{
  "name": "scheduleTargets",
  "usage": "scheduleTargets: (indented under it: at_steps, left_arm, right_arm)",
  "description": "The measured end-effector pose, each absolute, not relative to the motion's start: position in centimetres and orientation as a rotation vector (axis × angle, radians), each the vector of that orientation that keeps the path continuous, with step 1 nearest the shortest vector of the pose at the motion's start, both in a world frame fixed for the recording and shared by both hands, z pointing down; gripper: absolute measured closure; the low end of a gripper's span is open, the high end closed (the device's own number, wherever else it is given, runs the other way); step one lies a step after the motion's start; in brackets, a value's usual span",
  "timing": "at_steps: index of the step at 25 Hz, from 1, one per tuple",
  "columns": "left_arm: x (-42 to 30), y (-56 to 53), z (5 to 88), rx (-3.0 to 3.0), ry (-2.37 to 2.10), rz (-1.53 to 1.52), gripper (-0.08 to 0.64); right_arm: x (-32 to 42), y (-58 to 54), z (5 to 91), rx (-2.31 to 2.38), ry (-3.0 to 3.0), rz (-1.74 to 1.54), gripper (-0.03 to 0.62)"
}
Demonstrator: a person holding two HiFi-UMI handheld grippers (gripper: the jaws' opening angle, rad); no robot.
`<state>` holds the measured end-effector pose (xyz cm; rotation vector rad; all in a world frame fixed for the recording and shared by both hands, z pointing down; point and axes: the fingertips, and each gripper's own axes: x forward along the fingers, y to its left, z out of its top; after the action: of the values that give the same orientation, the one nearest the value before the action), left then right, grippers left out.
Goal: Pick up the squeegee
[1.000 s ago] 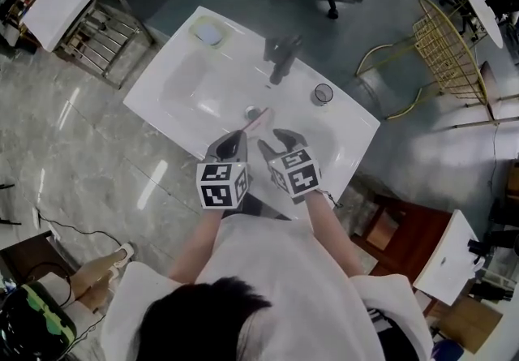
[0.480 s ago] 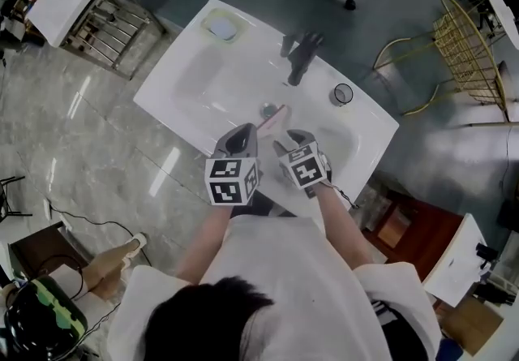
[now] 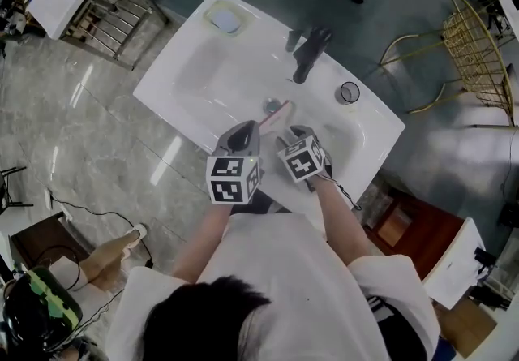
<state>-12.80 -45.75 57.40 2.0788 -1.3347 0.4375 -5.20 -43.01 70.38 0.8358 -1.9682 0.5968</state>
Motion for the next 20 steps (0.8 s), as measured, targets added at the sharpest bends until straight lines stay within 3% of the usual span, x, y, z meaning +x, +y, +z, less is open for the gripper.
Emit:
scheduleTargets:
  at_steps: [20]
  left_arm:
    - [-12.5, -44.3, 59.0, 2.078, -1.304, 0.486, 0.532]
  right_arm:
    - [-5.1, -43.6, 73.6, 0.780, -1.902, 0.521, 0.432]
